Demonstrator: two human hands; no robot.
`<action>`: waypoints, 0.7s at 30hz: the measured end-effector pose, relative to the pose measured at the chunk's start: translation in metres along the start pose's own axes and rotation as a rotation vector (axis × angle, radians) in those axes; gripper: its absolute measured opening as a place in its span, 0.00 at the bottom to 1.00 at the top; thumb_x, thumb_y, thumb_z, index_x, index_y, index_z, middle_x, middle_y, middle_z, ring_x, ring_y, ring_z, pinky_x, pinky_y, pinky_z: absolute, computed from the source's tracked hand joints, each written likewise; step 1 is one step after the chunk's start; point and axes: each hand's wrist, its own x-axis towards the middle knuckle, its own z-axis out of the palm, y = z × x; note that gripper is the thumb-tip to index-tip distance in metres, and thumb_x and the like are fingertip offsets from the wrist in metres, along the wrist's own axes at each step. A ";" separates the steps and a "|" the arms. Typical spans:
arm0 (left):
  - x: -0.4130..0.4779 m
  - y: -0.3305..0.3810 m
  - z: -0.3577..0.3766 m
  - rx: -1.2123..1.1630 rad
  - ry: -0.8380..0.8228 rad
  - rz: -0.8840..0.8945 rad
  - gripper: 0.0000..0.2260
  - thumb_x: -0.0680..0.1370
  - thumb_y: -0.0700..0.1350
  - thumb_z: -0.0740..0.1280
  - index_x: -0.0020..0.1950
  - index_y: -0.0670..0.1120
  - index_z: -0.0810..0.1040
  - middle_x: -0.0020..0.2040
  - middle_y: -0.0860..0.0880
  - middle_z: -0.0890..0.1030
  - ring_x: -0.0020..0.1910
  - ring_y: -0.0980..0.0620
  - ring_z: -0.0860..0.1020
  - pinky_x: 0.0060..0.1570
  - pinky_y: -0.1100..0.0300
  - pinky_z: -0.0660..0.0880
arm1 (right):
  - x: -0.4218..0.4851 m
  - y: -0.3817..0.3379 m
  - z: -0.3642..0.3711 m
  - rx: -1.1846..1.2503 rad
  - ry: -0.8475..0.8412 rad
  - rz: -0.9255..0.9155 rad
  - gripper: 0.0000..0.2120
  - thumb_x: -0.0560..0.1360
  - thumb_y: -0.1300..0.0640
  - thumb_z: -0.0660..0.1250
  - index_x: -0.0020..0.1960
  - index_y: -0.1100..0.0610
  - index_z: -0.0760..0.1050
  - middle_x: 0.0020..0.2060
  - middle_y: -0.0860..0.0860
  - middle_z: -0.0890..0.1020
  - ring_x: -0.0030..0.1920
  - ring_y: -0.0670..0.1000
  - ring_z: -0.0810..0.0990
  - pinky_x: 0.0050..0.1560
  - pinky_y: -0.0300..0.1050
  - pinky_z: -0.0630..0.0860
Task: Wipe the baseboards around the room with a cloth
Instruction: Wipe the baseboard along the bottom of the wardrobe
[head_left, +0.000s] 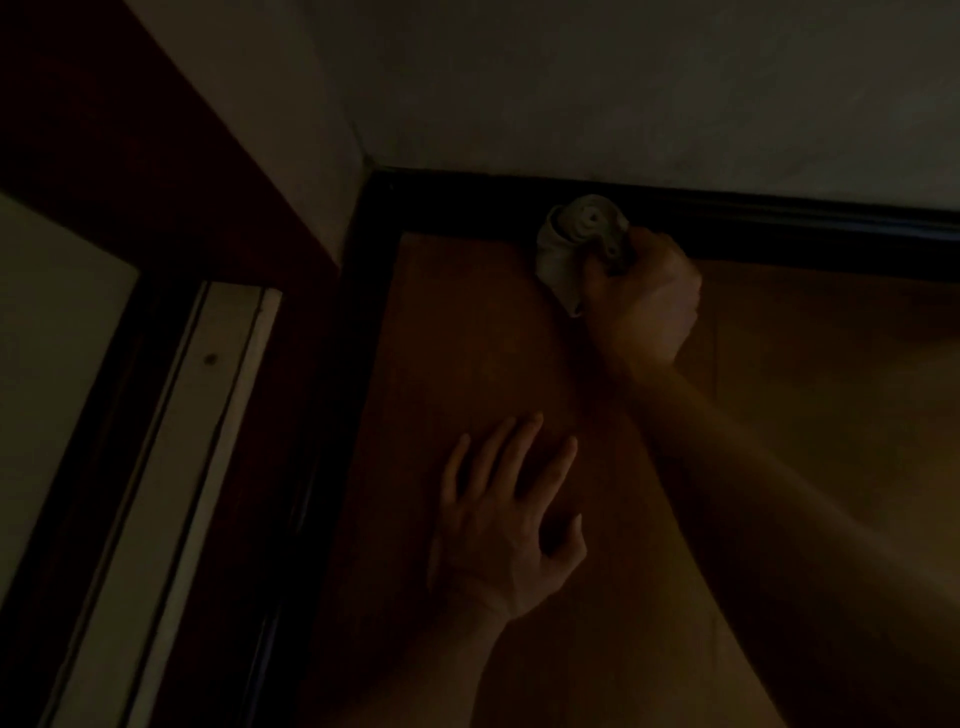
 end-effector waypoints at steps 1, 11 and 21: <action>0.000 0.001 0.000 0.005 0.002 -0.001 0.31 0.75 0.66 0.59 0.77 0.62 0.63 0.80 0.51 0.61 0.78 0.48 0.61 0.72 0.40 0.55 | 0.002 0.008 -0.008 -0.008 0.031 0.027 0.11 0.73 0.48 0.64 0.44 0.56 0.77 0.43 0.52 0.81 0.44 0.55 0.80 0.37 0.44 0.69; 0.000 0.002 0.003 0.003 0.005 -0.006 0.31 0.75 0.65 0.60 0.77 0.62 0.63 0.80 0.51 0.61 0.78 0.49 0.60 0.74 0.40 0.54 | 0.008 0.021 -0.018 -0.015 0.030 0.017 0.10 0.73 0.48 0.65 0.43 0.55 0.77 0.42 0.53 0.81 0.44 0.56 0.80 0.38 0.44 0.68; 0.000 0.002 0.002 0.022 0.004 -0.003 0.31 0.75 0.66 0.60 0.78 0.62 0.63 0.81 0.51 0.60 0.79 0.48 0.59 0.74 0.40 0.52 | 0.005 0.012 -0.013 -0.025 0.049 -0.040 0.10 0.72 0.49 0.66 0.43 0.56 0.78 0.42 0.52 0.79 0.43 0.56 0.79 0.37 0.44 0.64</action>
